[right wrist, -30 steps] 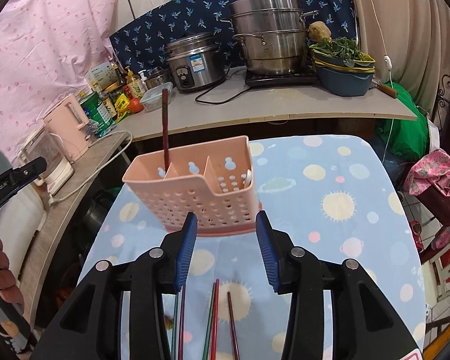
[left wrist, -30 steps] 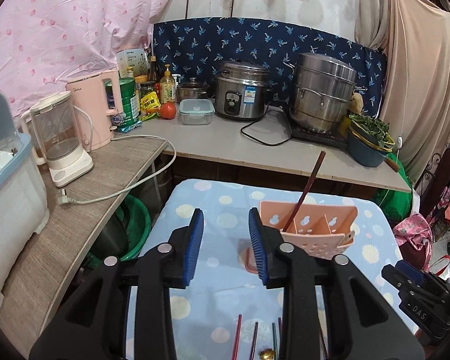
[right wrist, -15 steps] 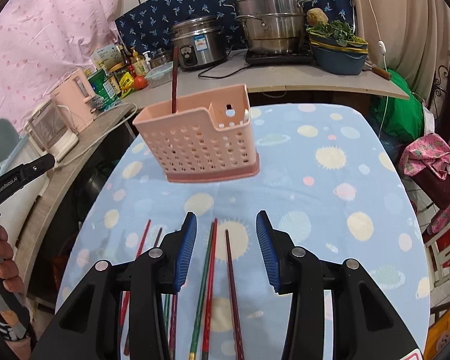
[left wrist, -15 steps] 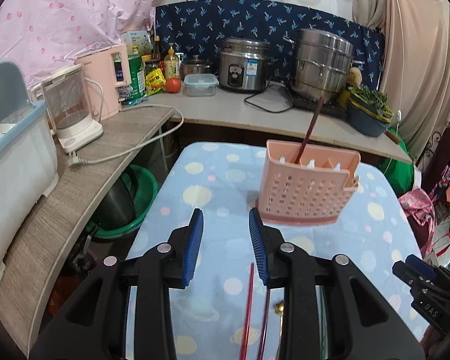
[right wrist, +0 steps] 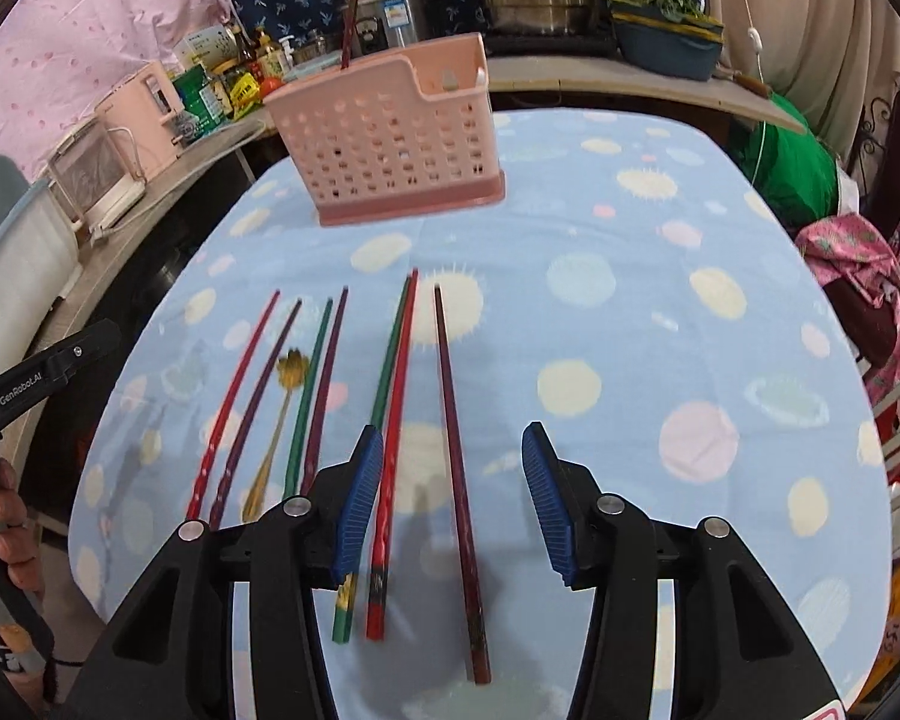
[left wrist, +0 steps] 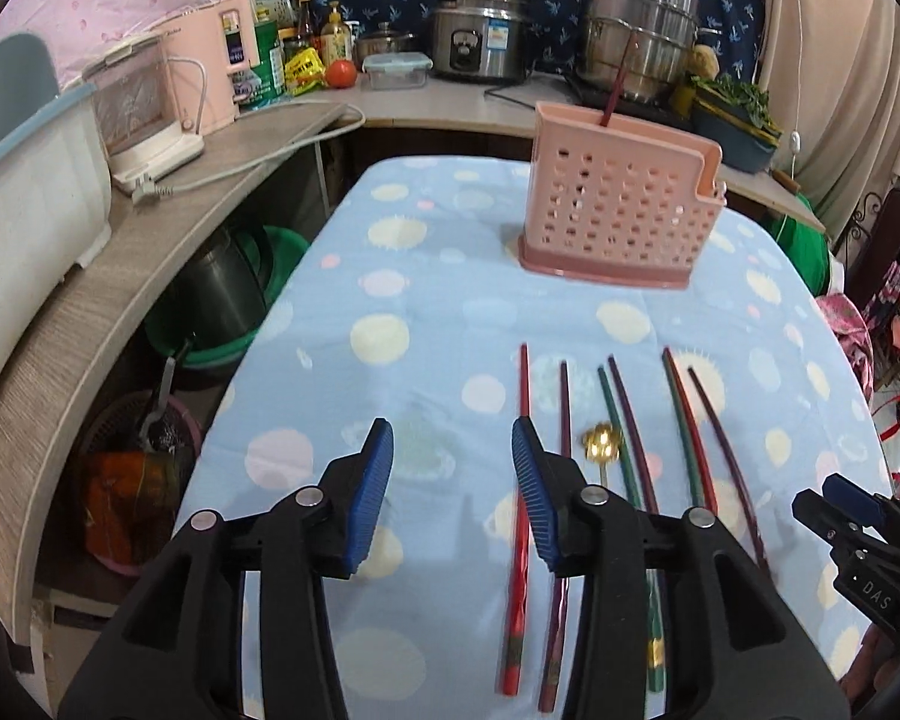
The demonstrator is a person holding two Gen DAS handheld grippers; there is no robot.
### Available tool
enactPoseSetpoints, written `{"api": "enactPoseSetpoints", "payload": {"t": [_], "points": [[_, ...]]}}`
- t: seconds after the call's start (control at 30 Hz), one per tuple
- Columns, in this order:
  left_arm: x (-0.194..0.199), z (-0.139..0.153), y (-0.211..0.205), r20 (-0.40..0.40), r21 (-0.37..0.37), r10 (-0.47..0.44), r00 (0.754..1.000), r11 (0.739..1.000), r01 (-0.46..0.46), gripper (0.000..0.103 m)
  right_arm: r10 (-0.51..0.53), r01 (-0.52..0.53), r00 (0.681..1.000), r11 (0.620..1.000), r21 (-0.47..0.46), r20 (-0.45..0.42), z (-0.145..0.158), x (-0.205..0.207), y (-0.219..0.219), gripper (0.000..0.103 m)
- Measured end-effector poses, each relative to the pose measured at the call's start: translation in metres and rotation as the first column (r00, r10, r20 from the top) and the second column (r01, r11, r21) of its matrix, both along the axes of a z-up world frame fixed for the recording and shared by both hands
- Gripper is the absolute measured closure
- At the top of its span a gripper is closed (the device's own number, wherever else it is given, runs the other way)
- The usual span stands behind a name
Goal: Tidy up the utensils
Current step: 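Move both open tools back down over the remaining utensils, then grasp a red chopstick with the left tool while the right tool grasps a dark red chopstick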
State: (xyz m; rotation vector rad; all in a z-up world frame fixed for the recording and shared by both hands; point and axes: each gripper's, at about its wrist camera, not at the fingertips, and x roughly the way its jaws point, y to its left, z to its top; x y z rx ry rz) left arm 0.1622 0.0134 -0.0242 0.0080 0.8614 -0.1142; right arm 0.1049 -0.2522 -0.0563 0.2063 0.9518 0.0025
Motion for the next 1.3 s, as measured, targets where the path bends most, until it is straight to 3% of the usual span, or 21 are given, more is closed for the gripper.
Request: {"api": "enactPoseSetpoints", "payload": {"t": [0.1,0.47,0.7,1.0,1.3], "points": [[-0.009,-0.009,0.001,-0.013,0.006,-0.003,1.000,1.000,0.003,0.056,-0.005,0.005,1.000,1.000,0.005,-0.014,-0.008,-0.008,0.000,0.056],[-0.031,-0.034,-0.002,-0.075,0.019,-0.027,0.997,0.999,0.029,0.051,-0.010,0.010,0.998,1.000,0.006,-0.060,-0.028,-0.025,0.004,0.056],[-0.039,-0.048,0.000,-0.096,0.026,-0.024,0.995,0.999,0.027,0.039,-0.009,0.011,0.996,1.000,0.015,-0.085,-0.039,-0.033,0.006,0.056],[-0.050,-0.061,-0.003,-0.129,0.039,-0.045,0.991,0.998,0.051,0.039,-0.006,0.006,0.996,1.000,-0.004,-0.087,-0.045,-0.040,0.007,0.056],[-0.059,-0.066,-0.009,-0.138,0.042,-0.070,0.988,0.996,0.076,0.040,-0.005,0.004,0.996,1.000,-0.009,-0.086,-0.045,-0.043,0.006,0.062]]}}
